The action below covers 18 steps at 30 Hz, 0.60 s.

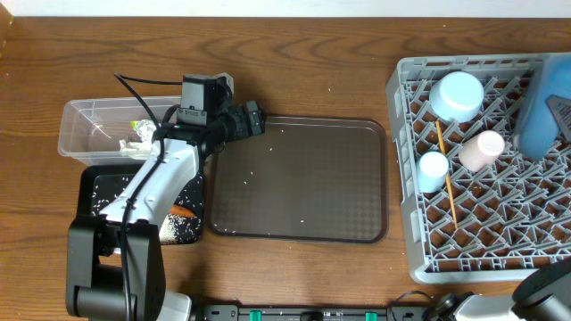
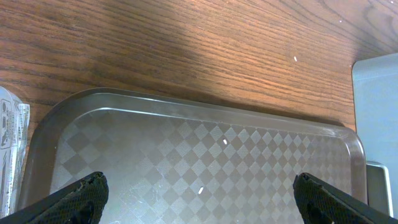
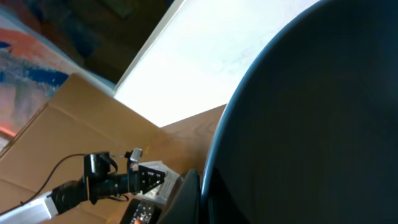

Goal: Sort waste into correct bins and load items into the dishwasher rack

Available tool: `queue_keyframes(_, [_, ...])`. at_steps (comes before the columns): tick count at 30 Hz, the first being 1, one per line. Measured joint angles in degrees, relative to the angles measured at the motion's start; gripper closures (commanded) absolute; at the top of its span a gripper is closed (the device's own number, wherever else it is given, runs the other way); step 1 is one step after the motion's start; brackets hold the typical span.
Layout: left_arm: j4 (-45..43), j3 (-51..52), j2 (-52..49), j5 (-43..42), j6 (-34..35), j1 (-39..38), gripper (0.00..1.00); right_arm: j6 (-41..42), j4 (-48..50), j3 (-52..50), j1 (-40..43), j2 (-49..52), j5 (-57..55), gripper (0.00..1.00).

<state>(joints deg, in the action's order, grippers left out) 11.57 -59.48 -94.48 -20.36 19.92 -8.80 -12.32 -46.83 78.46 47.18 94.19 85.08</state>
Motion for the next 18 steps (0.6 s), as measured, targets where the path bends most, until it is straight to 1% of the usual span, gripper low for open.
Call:
queue_keyframes(9, [0.02,0.0,0.0,0.0,0.0,0.0,0.02,-6.03,1.4,-0.66,-1.4,7.78,1.92,0.99])
queue_keyframes(14, [0.02,0.0,0.0,-0.02,0.0,0.0,0.02,-8.09,1.46,-0.5,-1.14,9.79,3.76,0.99])
queue_keyframes(18, [0.02,0.0,0.0,0.0,0.0,0.0,0.02,-8.09,1.25,0.2,0.2,10.32,3.8,0.99])
